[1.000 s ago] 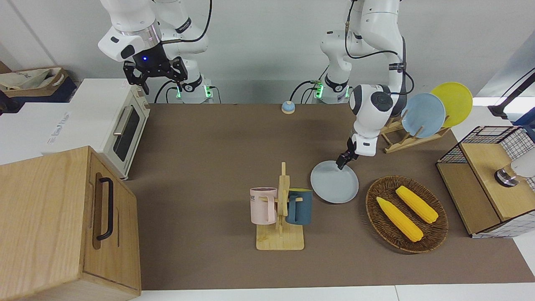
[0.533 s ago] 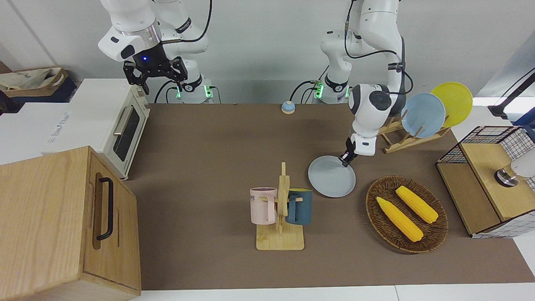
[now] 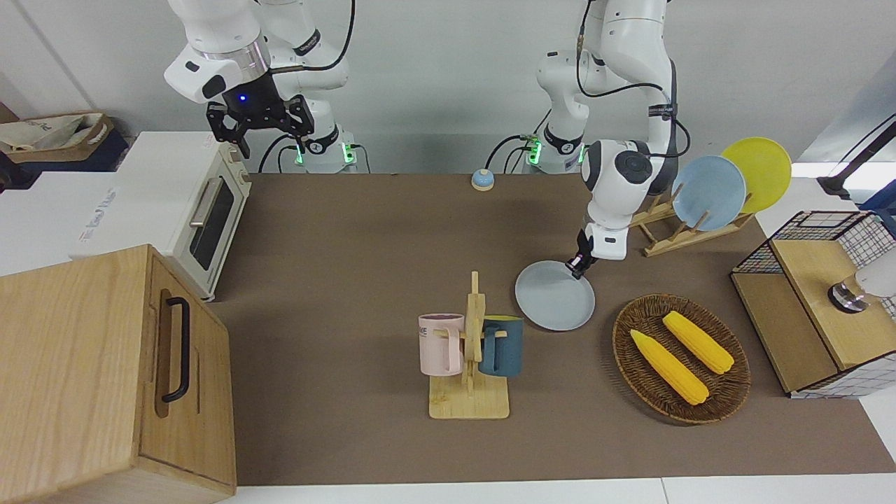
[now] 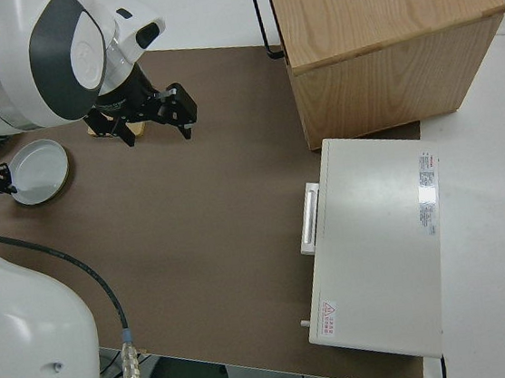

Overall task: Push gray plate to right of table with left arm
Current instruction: 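Push the gray plate with the left gripper away from the basket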

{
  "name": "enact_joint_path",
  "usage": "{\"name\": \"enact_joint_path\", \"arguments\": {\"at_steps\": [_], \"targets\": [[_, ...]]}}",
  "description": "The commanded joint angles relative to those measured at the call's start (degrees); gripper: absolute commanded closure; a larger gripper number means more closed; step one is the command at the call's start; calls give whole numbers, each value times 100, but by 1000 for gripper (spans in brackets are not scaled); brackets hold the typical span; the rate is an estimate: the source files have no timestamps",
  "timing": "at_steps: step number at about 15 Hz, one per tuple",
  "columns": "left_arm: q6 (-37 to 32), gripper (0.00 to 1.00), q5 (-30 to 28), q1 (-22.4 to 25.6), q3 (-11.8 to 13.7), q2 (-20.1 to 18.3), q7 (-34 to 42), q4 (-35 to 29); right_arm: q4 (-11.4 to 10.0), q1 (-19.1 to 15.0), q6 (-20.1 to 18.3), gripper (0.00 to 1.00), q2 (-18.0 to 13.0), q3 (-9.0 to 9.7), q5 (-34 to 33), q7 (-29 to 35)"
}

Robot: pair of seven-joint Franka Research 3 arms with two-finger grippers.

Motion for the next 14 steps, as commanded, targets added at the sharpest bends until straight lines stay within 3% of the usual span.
{"name": "enact_joint_path", "arguments": {"at_steps": [1,14], "targets": [[67,1000,142,-200,-229,35,-699,-109,22,-116,-69,17,-36,76,59,8],[58,1000,221,-1913,-239,105,-2895,101,22,-116,-69,17,-36,76,59,-1]]}}
